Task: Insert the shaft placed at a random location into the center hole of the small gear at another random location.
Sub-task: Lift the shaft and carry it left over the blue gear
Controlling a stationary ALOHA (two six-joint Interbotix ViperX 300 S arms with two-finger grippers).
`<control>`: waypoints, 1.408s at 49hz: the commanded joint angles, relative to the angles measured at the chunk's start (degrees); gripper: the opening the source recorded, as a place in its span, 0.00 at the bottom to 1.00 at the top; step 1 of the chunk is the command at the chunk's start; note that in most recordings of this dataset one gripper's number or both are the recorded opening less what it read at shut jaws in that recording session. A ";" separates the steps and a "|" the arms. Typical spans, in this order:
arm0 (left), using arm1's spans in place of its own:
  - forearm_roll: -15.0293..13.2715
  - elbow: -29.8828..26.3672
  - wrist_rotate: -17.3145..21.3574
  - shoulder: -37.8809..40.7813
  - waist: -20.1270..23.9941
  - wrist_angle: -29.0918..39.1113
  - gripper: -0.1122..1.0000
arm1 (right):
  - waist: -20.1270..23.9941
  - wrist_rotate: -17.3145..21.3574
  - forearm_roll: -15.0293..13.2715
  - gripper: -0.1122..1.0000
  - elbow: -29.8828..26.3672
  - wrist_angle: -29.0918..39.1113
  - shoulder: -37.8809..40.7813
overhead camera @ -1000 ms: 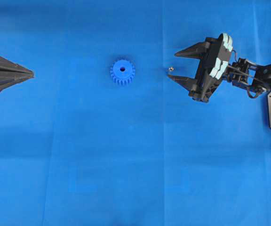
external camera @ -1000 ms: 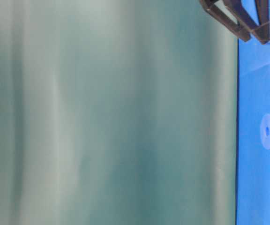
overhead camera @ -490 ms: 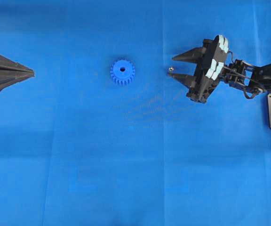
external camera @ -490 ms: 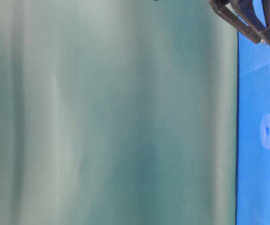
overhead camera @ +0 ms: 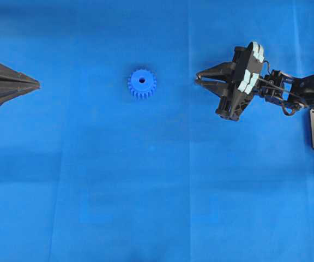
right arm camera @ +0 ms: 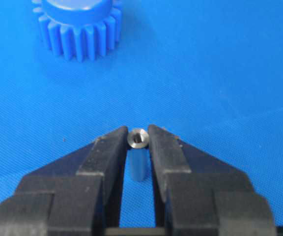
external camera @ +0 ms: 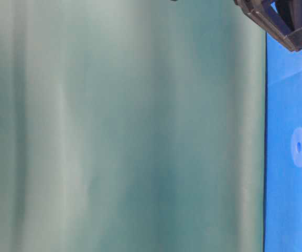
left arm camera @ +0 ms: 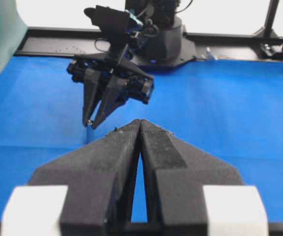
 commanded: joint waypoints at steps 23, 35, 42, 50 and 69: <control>0.00 -0.62 -0.09 0.35 0.18 0.35 0.10 | -0.09 -0.97 0.09 0.14 -3.78 13.45 -12.48; 0.00 -0.62 -0.09 0.44 0.18 0.79 0.10 | 0.00 -0.88 0.09 0.14 -5.63 13.45 -11.25; 0.00 -0.44 -0.09 0.44 0.09 0.97 0.10 | 0.09 -0.88 0.09 0.14 -9.76 13.62 -8.17; 0.09 -0.44 -0.09 0.35 0.18 1.14 0.10 | 0.18 -1.05 -0.09 0.14 -15.56 14.85 -4.31; 0.00 -0.26 -0.09 0.35 0.09 1.32 0.10 | 1.76 -1.32 -0.70 0.14 -26.02 18.02 1.93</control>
